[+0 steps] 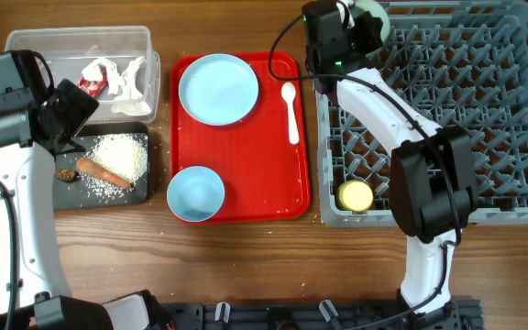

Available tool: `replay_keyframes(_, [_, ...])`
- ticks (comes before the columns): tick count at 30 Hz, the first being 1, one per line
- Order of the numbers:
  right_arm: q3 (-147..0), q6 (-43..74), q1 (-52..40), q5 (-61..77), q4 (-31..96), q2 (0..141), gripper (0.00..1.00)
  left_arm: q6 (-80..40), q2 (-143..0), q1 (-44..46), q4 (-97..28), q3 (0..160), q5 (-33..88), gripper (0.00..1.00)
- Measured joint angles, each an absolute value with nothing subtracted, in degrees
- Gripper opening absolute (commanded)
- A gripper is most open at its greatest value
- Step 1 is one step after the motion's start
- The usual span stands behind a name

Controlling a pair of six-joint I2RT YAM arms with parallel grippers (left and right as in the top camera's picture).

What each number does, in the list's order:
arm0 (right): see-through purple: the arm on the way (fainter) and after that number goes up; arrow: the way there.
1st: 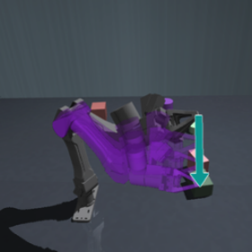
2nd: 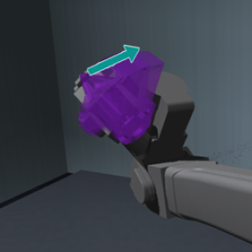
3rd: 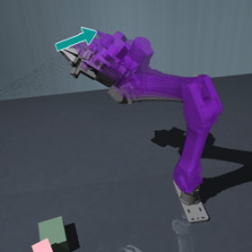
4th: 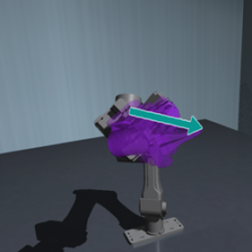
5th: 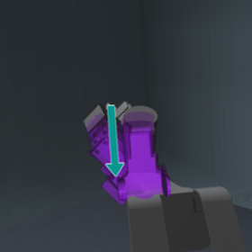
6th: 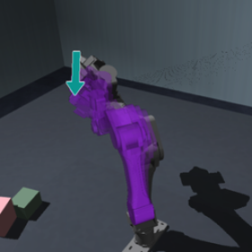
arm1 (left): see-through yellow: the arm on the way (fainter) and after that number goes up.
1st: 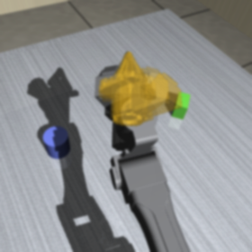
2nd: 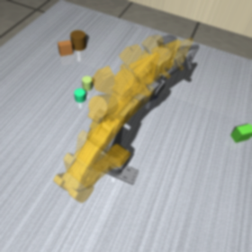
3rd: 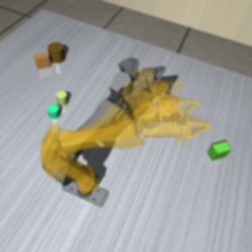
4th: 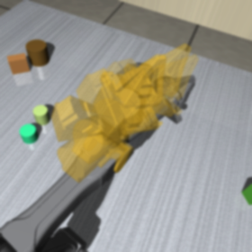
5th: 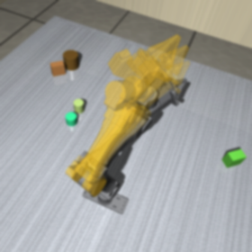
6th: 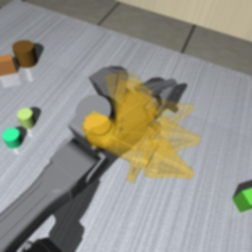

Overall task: Sort waste into correct bins and load items into the dishwasher rack
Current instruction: 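Lift the light-green bowl with the right gripper over the rack, then place the light-green bowl upright at the rack's back left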

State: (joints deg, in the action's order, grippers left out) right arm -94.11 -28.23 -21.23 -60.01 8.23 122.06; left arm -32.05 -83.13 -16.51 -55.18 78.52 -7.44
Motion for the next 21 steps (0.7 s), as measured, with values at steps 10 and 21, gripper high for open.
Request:
replay_keyframes(10, [-94.11, -27.05, -22.72, -59.05, 10.31, 122.06, 0.41, -32.05, -83.13, -16.51, -55.18, 78.52, -7.44, 1.0])
replay_keyframes(21, [-94.11, -26.74, -25.82, -57.43, 10.04, 122.06, 1.0, -32.05, -83.13, -16.51, -55.18, 78.52, -7.44, 1.0])
